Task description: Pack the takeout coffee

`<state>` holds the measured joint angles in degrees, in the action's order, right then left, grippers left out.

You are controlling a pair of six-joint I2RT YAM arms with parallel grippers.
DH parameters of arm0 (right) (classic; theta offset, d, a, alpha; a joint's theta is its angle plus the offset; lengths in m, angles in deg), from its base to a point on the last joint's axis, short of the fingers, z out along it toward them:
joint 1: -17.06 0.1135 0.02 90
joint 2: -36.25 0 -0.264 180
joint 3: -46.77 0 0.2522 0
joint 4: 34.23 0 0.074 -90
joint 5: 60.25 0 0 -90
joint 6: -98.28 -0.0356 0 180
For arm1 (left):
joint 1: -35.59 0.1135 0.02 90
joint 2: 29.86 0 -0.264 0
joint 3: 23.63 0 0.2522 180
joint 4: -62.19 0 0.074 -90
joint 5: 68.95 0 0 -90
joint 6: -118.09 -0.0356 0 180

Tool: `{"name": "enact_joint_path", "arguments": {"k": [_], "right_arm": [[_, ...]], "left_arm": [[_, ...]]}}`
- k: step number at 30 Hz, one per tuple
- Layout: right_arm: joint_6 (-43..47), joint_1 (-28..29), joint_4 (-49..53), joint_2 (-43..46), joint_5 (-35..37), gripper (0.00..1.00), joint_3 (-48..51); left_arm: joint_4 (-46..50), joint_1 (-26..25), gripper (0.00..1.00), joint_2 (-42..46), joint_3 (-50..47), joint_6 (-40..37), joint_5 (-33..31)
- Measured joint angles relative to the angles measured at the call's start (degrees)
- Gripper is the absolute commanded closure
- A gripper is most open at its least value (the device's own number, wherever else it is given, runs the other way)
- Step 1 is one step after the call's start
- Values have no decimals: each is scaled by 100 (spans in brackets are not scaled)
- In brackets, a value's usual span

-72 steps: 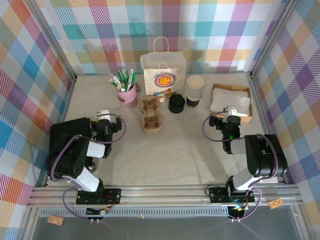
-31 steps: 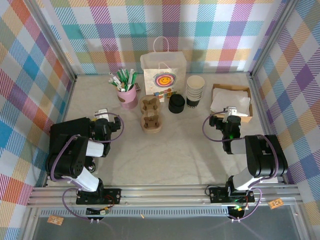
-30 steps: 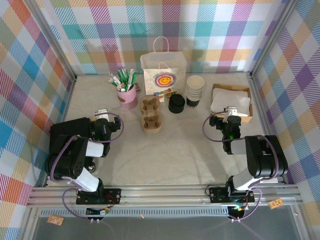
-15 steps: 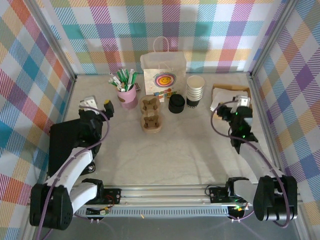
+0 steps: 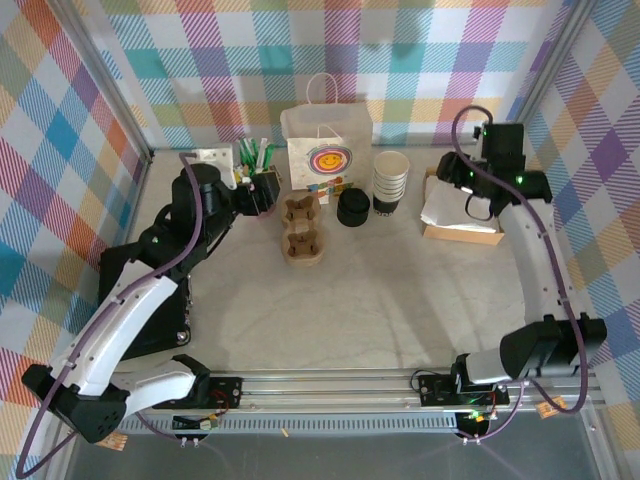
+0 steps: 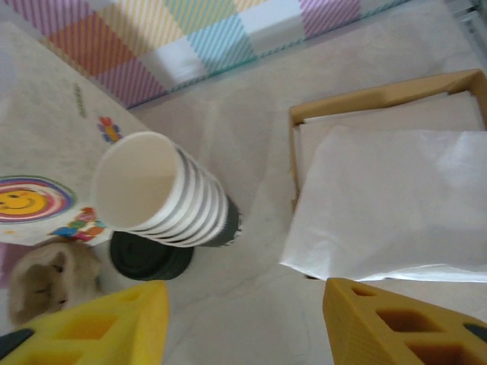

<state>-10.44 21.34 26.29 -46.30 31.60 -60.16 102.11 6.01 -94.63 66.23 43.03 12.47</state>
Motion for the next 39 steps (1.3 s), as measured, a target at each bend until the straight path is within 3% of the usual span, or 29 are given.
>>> {"name": "enact_joint_path", "arguments": {"k": [5, 12, 18, 23, 39], "right_arm": [[-59, 267, 1058, -863, -136, 44, -1528], [-101, 509, 2197, -1746, -151, 45, -2940], [-205, 522, 2610, -1781, -149, 52, -3112], [-448, 522, 2911, -1921, -175, 51, -3351], [-981, 522, 3418, -3558, -455, 64, -4754]], "left_arm": [[758, -101, 21, -396, 345, 50, 348], [988, -385, 21, -970, 398, -57, 866], [907, -544, 21, -1008, 387, -223, 1211], [778, -673, 20, -1143, 387, -280, 1434], [518, -704, 18, -1644, 389, -208, 1644]]}}
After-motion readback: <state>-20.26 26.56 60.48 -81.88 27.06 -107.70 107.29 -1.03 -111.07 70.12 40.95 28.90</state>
